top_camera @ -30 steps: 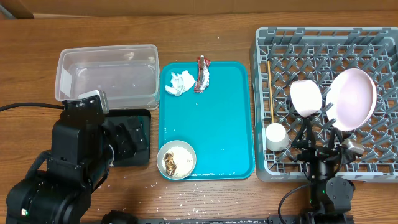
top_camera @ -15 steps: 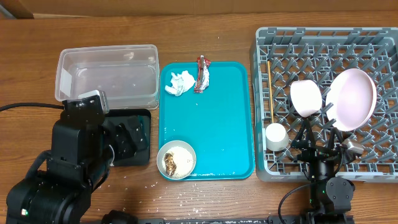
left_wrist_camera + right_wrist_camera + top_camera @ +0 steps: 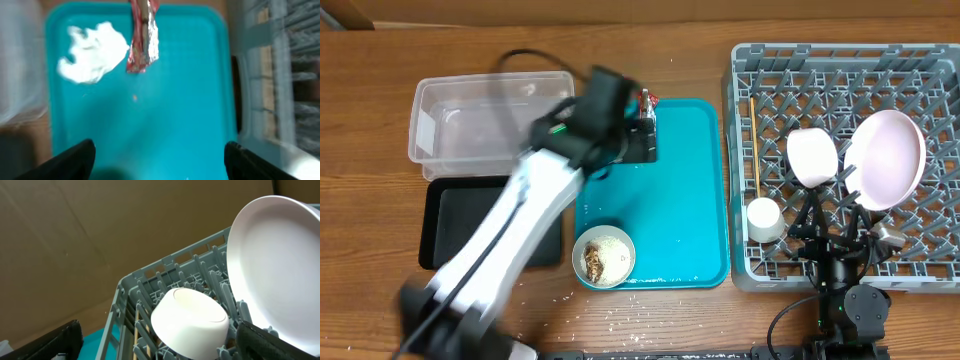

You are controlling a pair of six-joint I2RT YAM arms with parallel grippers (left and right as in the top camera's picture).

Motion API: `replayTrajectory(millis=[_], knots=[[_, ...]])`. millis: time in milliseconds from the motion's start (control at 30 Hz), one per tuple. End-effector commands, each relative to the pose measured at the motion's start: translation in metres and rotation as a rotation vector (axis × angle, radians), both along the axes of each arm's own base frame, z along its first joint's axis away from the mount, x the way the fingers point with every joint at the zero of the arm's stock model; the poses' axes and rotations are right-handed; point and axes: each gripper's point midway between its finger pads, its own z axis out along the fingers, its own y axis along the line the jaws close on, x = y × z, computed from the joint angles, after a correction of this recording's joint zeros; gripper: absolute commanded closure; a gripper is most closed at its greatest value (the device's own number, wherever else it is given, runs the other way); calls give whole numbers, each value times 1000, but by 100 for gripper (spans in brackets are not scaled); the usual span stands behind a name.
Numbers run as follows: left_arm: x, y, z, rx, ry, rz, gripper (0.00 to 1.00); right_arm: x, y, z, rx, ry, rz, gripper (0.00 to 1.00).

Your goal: Sort waste into correct bins and load items into the dishwasher

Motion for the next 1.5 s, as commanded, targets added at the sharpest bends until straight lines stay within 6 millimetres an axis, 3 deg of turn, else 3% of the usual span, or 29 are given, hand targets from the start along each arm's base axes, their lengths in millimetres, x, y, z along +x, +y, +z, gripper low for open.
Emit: replayTrajectory(millis=[0,133,233,300,367,433,467,500,567,633,667,700,767,833,900,1000,1033,1067,1100,1200,1267,1333,1367,1433,1467], knots=[[39,-14,-51,108,-52,-63,15,0,-1,-1,5,-7,-6,0],[76,-21,-104,155,-97,-25,18,0,-1,-1,5,-7,-6,0],[92,-24,-130,171,-123,-9,19,0,-1,-1,5,-7,-6,0],[98,-25,-146,173,-122,-5,26,0,-1,-1,5,-7,-6,0],[101,-27,-156,171,-123,-5,47,0,-1,-1,5,-7,-6,0],[104,-31,-154,155,-135,-7,84,0,-1,-1,5,-7,-6,0],[105,-37,-138,117,-151,-14,95,0,-1,-1,5,-7,-6,0],[106,-42,-126,88,-161,-19,96,0,-1,-1,5,-7,-6,0],[102,-45,-81,31,-190,-9,96,0,-1,-1,5,-7,-6,0],[90,-27,-24,19,-215,63,96,0,-1,-1,5,-7,-6,0],[84,-15,-7,39,-227,100,96,0,-1,-1,5,-7,-5,0],[73,11,18,85,-248,188,96,0,-1,-1,5,-7,-6,0],[47,70,48,165,-244,408,96,0,-1,-1,5,-7,-6,0],[30,106,48,186,-182,531,96,0,-1,-1,5,-7,-6,0],[21,140,29,164,-82,691,96,0,-1,-1,5,-7,-6,0],[35,170,4,82,-9,811,96,0,-1,-1,5,-7,-6,0],[43,173,1,59,-8,797,89,0,-1,-1,5,-7,-5,0],[49,174,-1,26,-2,780,68,0,-1,-1,5,-7,-6,0],[53,175,0,-27,7,775,57,0,-1,-1,5,-7,-6,0],[60,170,17,-72,-22,723,45,0,-1,-1,5,-7,-6,0],[64,136,44,-82,-69,492,45,0,-1,-1,5,-7,-6,0],[61,111,44,-24,-88,349,45,0,-1,-1,5,-7,-6,0],[56,83,26,127,-110,184,46,0,-1,-1,5,-7,-6,0],[58,70,-1,281,-126,113,42,0,-1,-1,5,-7,-6,0],[60,65,-24,359,-117,105,40,0,-1,-1,5,-7,-6,0]])
